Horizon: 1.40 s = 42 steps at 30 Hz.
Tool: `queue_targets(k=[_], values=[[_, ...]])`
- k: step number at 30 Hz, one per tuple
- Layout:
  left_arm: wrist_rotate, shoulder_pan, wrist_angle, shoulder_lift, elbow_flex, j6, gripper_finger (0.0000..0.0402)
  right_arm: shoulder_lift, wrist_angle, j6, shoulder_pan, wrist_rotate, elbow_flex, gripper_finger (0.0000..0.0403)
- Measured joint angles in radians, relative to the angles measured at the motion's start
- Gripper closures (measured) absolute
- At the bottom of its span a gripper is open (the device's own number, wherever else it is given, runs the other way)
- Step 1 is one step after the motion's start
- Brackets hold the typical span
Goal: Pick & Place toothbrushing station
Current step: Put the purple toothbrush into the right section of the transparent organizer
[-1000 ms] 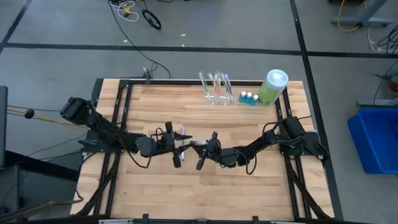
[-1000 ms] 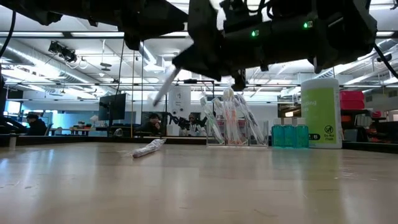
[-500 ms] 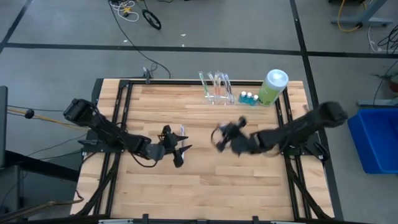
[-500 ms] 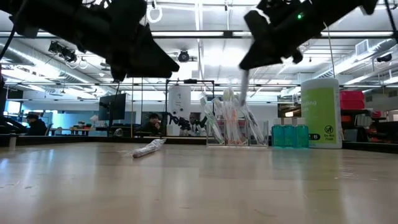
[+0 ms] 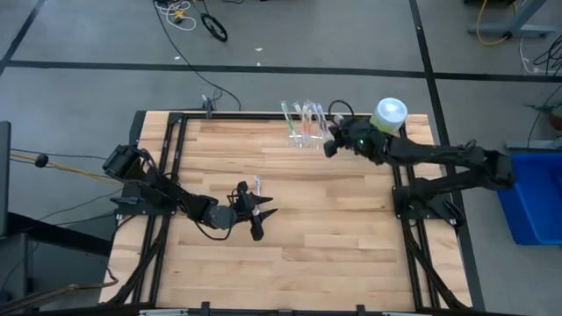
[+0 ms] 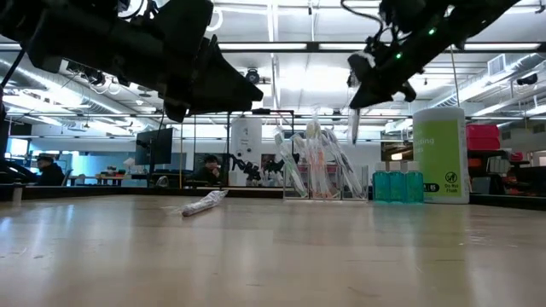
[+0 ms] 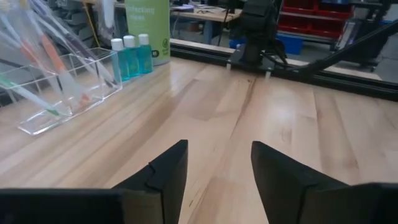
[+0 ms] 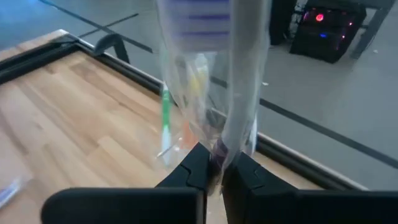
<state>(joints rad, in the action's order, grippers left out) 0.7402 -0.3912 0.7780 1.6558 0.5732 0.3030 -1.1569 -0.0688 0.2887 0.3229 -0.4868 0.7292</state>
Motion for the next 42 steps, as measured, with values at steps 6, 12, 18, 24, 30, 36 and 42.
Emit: queue_targets(k=[6,12,18,24,30,36,42], values=[[0.000,0.000,0.000,0.000,0.000,0.000,0.0228,-0.122,0.037,-0.053,0.111,0.107,0.050,0.0383],[-0.005,0.000,-0.001,0.000,0.000,0.006,0.0226,-0.253,0.005,-0.042,0.156,0.156,0.105,0.0366],[-0.023,0.000,-0.001,0.000,0.000,0.007,0.0226,-0.349,-0.008,-0.040,0.168,0.188,0.137,0.0383],[-0.023,0.000,-0.001,0.000,0.000,0.007,0.0226,-0.386,-0.007,-0.013,0.168,0.194,0.144,0.0354],[-0.024,0.000,-0.001,0.000,0.000,0.011,0.0226,-0.386,-0.034,0.001,0.175,0.207,0.143,0.0374],[-0.023,0.000,-0.001,0.000,0.000,0.013,0.0226,-0.386,-0.035,0.005,0.174,0.208,0.143,0.0370],[-0.027,0.000,-0.002,0.000,0.000,0.016,0.0226,-0.386,-0.035,0.011,0.174,0.208,0.143,0.0331]])
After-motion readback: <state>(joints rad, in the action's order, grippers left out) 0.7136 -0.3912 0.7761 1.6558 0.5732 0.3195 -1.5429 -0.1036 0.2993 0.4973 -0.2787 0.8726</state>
